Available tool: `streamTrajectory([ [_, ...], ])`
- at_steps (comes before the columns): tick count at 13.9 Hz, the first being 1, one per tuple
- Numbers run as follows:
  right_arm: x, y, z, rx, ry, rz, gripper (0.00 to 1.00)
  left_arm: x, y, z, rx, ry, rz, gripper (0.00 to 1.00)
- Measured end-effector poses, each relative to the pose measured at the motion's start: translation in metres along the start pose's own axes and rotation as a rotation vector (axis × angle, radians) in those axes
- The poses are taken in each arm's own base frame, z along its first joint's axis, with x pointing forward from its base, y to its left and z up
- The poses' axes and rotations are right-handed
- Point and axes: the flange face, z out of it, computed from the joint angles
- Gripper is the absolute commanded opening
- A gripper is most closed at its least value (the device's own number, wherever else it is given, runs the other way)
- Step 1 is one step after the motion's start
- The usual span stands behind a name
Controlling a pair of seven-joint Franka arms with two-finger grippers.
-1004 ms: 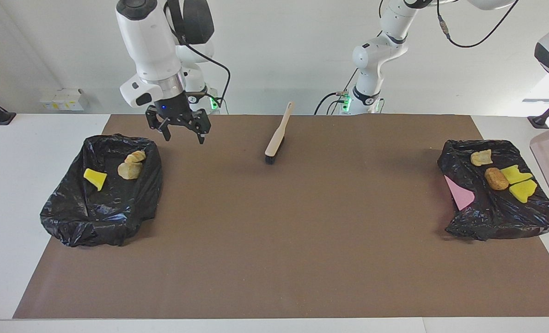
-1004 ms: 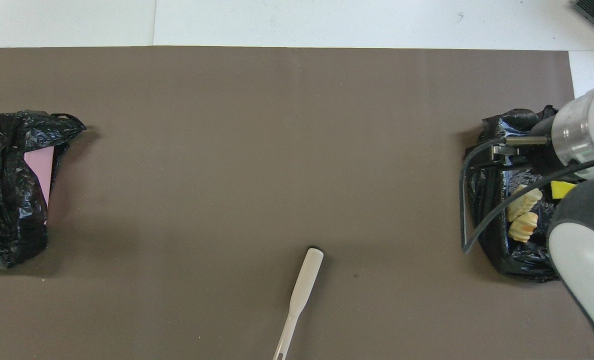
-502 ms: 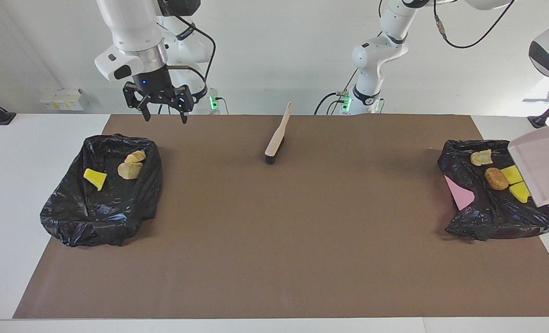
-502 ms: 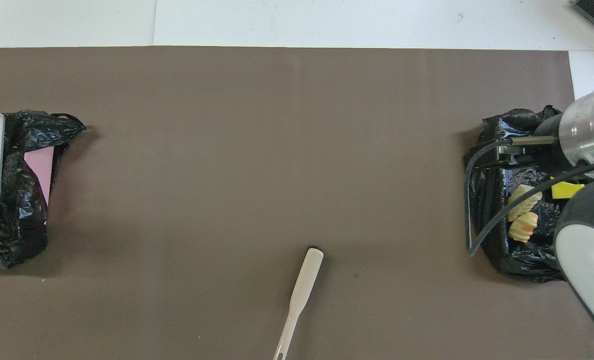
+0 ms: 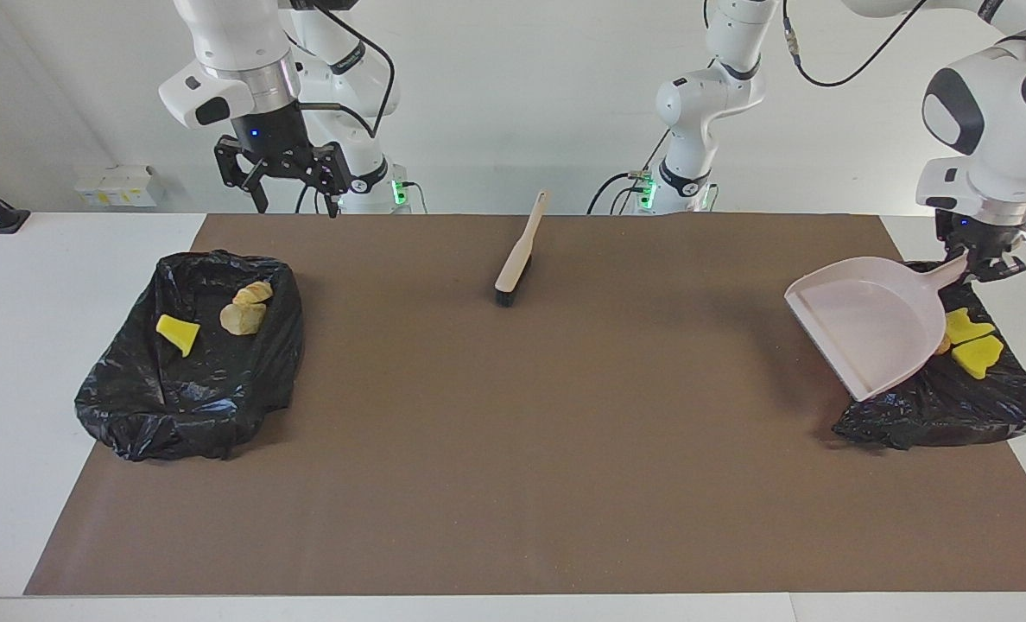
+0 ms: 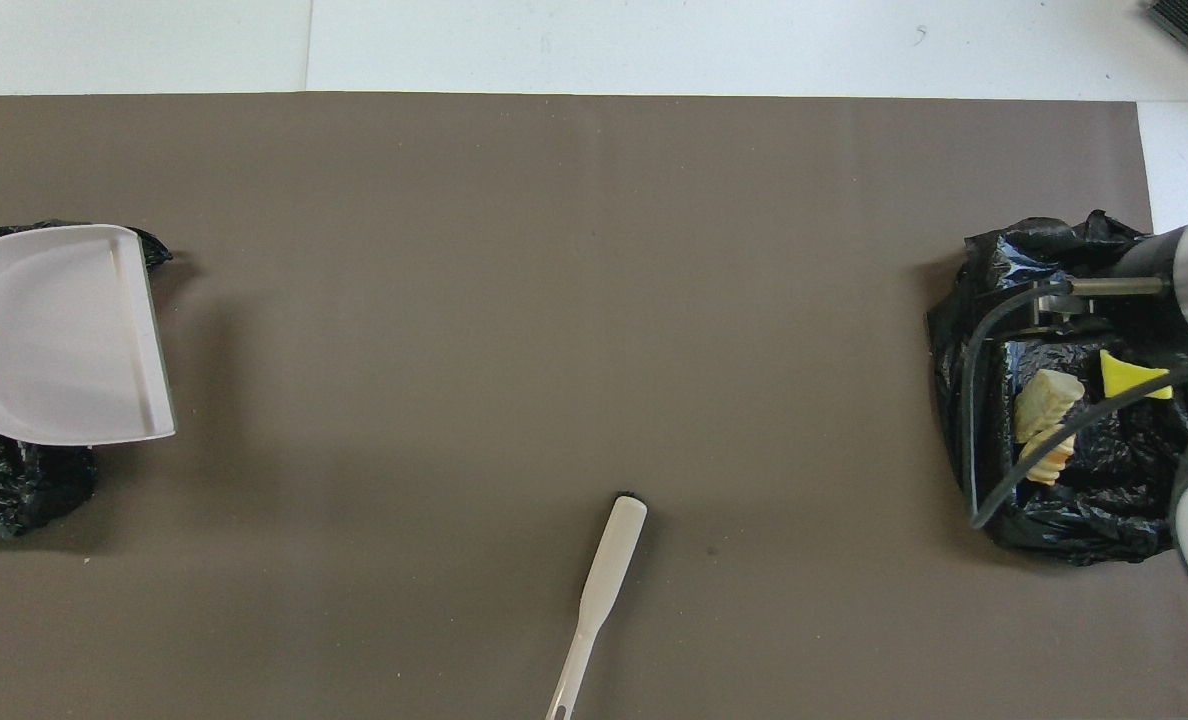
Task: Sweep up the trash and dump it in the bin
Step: 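Bring the empty dustpan back to the table center with the left gripper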
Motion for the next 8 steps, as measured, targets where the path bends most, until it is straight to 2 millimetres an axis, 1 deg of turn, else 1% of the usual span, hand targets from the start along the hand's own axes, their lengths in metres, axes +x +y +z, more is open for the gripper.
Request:
streamTrajectory([
  [2, -0.009, 0.005, -0.011, 0.001, 0.003, 0.005, 1.0, 0.031, 0.017, 0.003, -0.059, 0.042, -0.089, 0.0],
  [3, -0.012, 0.007, -0.013, 0.0, -0.004, 0.007, 1.0, 0.048, 0.025, 0.003, -0.092, 0.061, -0.144, 0.0],
  [5, -0.014, 0.009, -0.012, -0.004, -0.023, 0.009, 1.0, 0.085, 0.04, -0.002, -0.134, 0.09, -0.249, 0.0],
  [8, -0.015, 0.016, -0.009, -0.006, -0.044, 0.021, 1.0, 0.136, 0.066, -0.017, -0.186, 0.147, -0.399, 0.0],
])
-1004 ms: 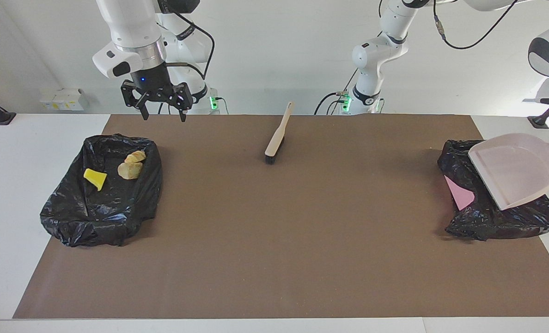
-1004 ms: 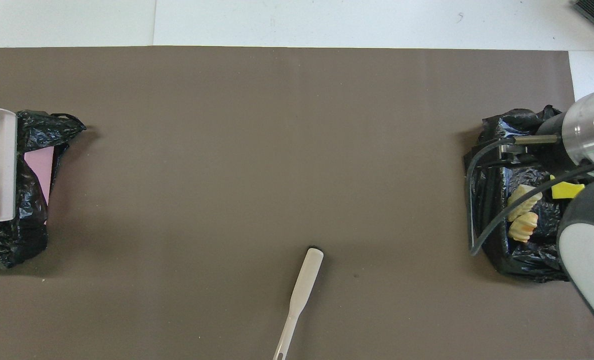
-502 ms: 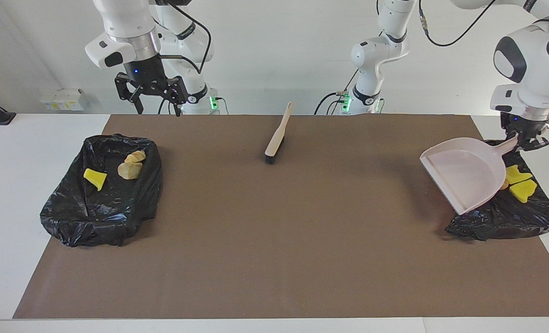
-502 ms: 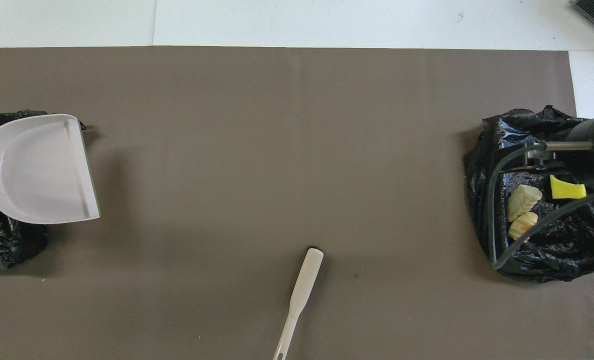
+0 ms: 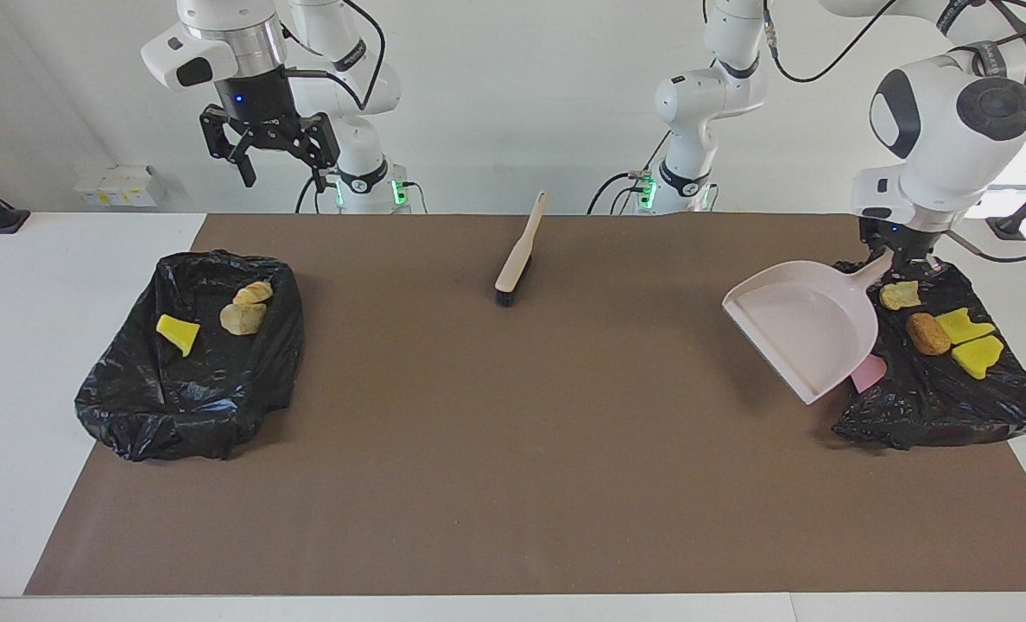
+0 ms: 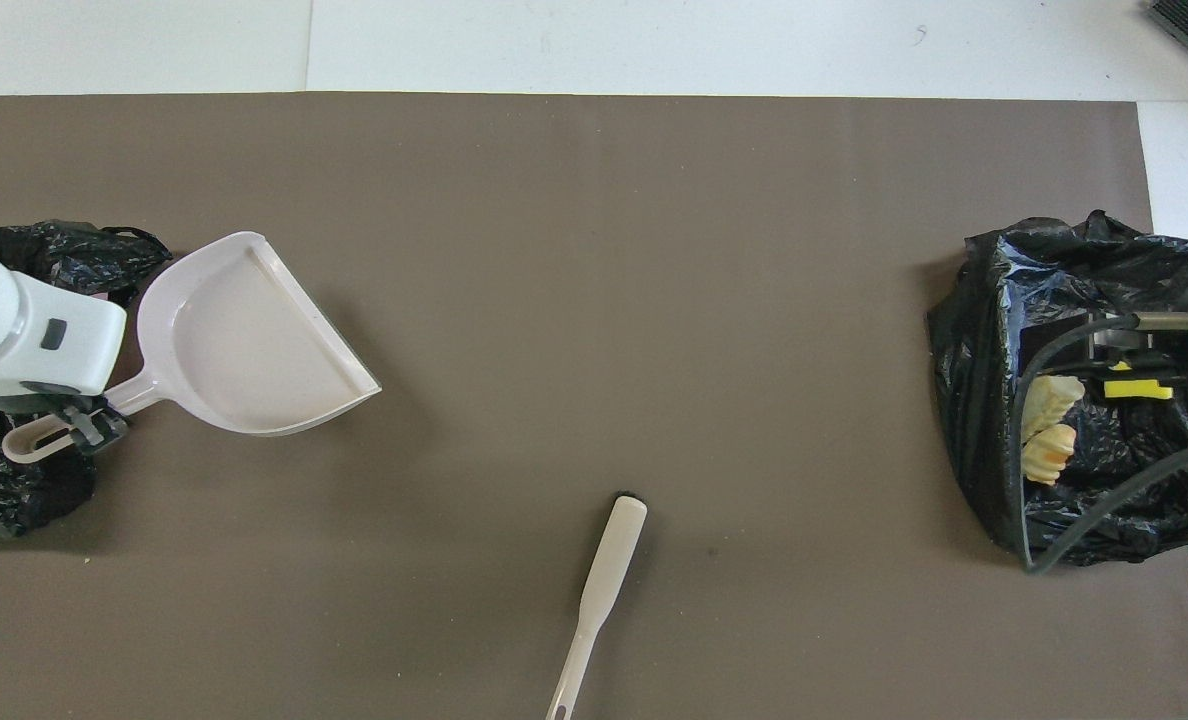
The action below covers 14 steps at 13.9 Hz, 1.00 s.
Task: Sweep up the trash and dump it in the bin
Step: 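Bring the empty dustpan back to the table center with the left gripper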
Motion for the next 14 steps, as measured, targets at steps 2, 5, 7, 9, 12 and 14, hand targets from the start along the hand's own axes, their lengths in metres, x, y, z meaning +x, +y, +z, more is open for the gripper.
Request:
streamTrajectory([
  [2, 0.001, 0.008, 0.002, -0.001, -0.009, 0.01, 1.0, 0.027, 0.032, 0.0, -0.043, 0.031, -0.096, 0.0],
  [5, 0.002, 0.012, 0.003, -0.001, -0.013, 0.003, 1.0, 0.068, 0.079, -0.001, -0.097, 0.074, -0.243, 0.0],
  [7, 0.003, 0.014, 0.004, -0.001, -0.015, -0.02, 1.0, 0.098, 0.107, -0.001, -0.11, 0.116, -0.325, 0.0],
  [9, 0.004, 0.02, 0.005, 0.0, -0.017, -0.059, 1.0, 0.126, 0.129, 0.007, -0.116, 0.145, -0.383, 0.0],
  [12, 0.006, 0.029, 0.006, 0.036, -0.015, -0.079, 1.0, 0.171, 0.158, 0.028, -0.118, 0.183, -0.464, 0.0],
  [14, 0.007, 0.032, 0.006, 0.044, -0.015, -0.073, 1.0, 0.197, 0.174, 0.043, -0.138, 0.217, -0.499, 0.0],
])
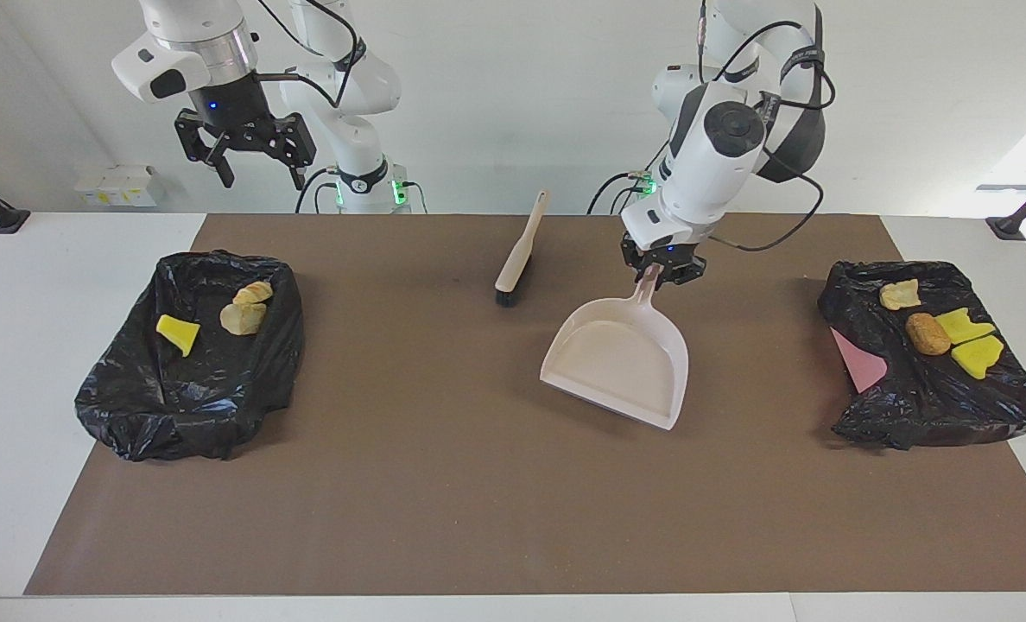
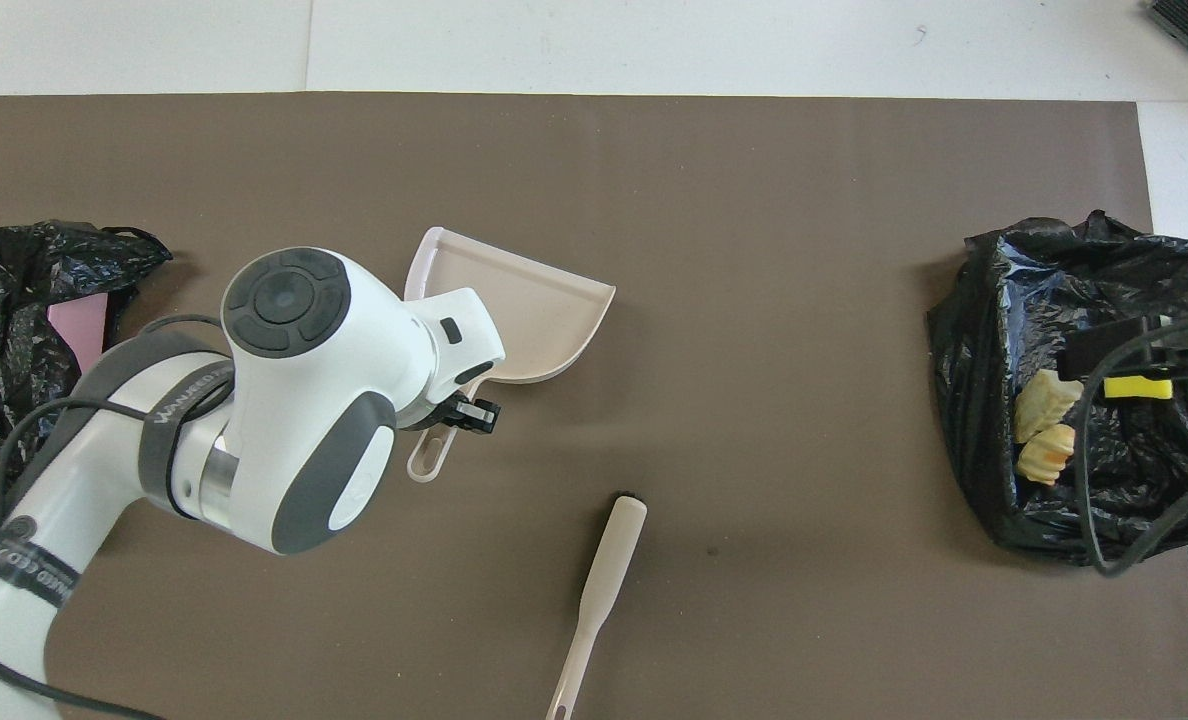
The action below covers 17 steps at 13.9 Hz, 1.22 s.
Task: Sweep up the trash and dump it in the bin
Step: 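Bring the empty dustpan back to the table center with the left gripper, then release the dustpan and lift the left gripper away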
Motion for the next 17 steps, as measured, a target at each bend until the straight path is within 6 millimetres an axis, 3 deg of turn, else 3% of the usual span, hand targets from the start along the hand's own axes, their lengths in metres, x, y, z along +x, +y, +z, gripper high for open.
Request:
streamTrajectory([
  [9, 0.0, 0.001, 0.0, 0.001, 0.001, 0.001, 1.0, 0.027, 0.079, 0.052, -0.06, 0.071, -0.107, 0.0],
  [10, 0.0, 0.001, 0.0, 0.001, 0.001, 0.002, 1.0, 0.029, 0.084, 0.062, -0.064, 0.077, -0.119, 0.34],
  [11, 0.0, 0.001, 0.0, 0.001, 0.001, 0.002, 1.0, 0.031, 0.088, 0.071, -0.068, 0.081, -0.129, 0.99],
  [14, 0.0, 0.001, 0.0, 0.001, 0.001, 0.002, 1.0, 0.035, 0.089, 0.08, -0.07, 0.083, -0.146, 1.0],
  [17, 0.0, 0.001, 0.0, 0.001, 0.001, 0.002, 1.0, 0.044, 0.063, 0.065, -0.07, 0.098, -0.188, 1.0],
])
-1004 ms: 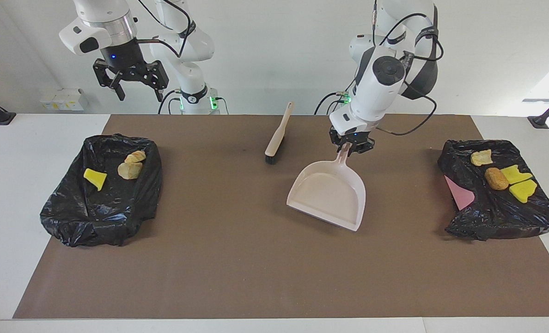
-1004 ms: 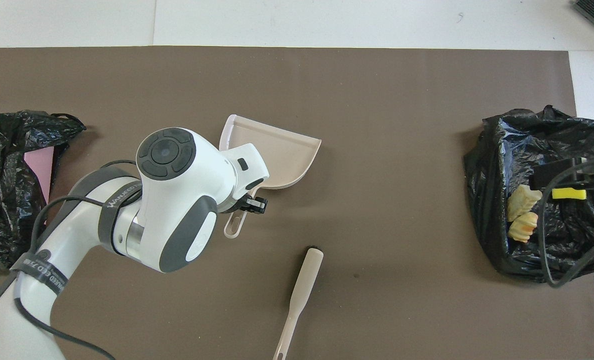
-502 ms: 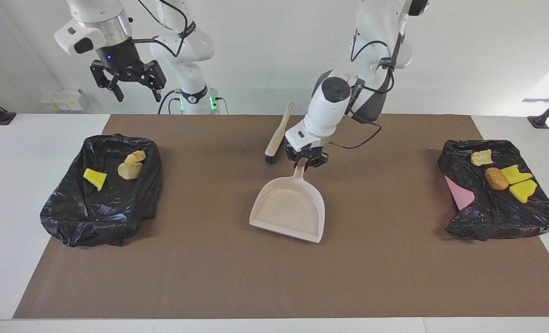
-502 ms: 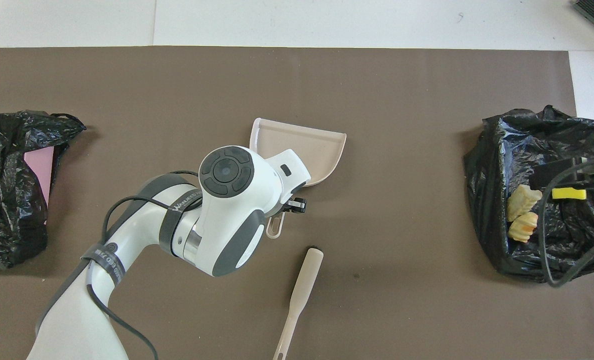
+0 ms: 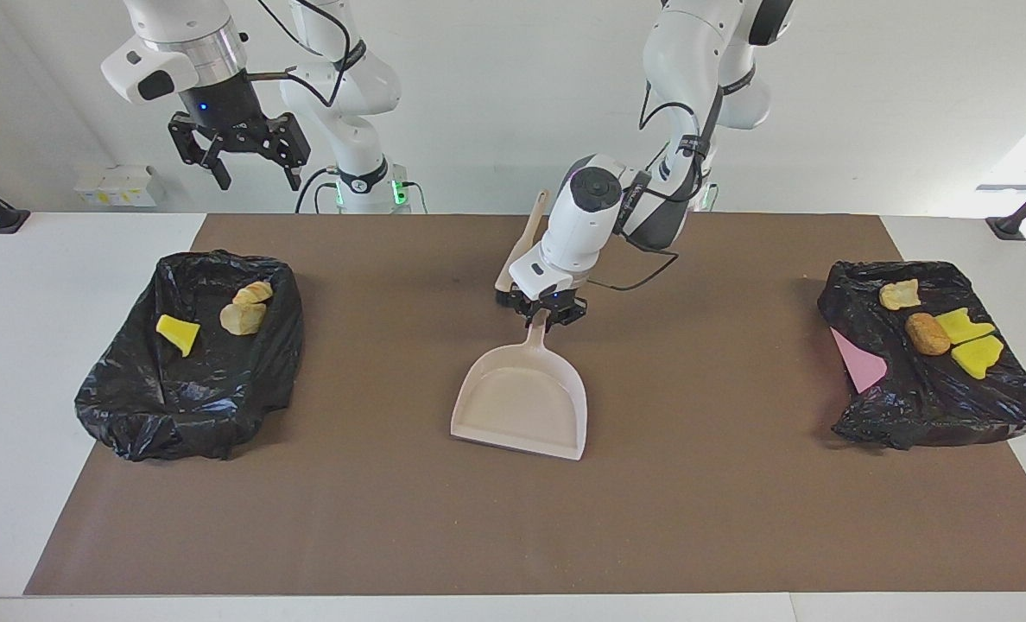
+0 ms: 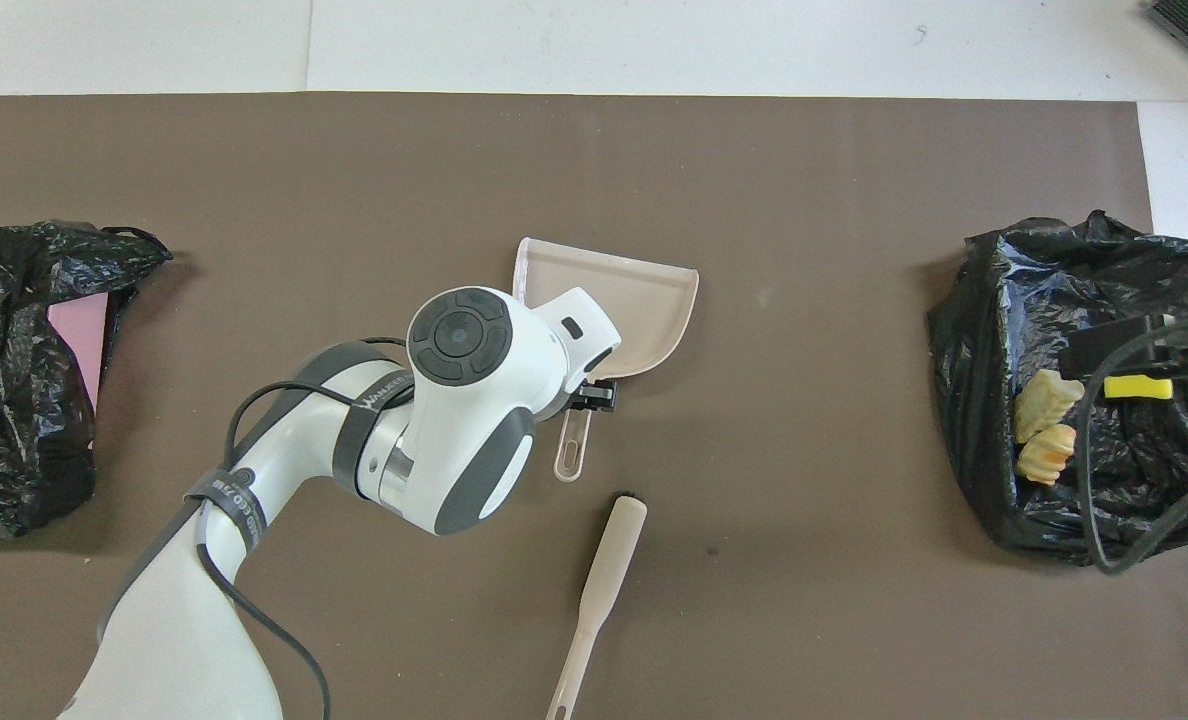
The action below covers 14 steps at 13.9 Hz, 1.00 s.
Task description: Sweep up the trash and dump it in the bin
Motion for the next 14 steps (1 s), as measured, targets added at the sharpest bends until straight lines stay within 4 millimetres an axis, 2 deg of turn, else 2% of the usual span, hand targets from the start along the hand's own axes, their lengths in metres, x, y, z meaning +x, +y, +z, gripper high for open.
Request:
streamTrajectory([
  [3, 0.0, 0.0, 0.0, 0.0, 0.0, 0.0, 1.0, 0.022, -0.056, -0.033, 0.006, 0.012, -0.093, 1.0],
  [7, 0.0, 0.0, 0.0, 0.0, 0.0, 0.0, 1.0, 0.044, -0.157, -0.073, 0.012, 0.044, -0.222, 1.0],
  [10, 0.0, 0.0, 0.0, 0.0, 0.0, 0.0, 1.0, 0.049, -0.22, -0.092, 0.02, 0.055, -0.168, 1.0],
  [14, 0.0, 0.0, 0.0, 0.0, 0.0, 0.0, 1.0, 0.045, -0.284, -0.118, 0.034, 0.061, -0.091, 1.0],
])
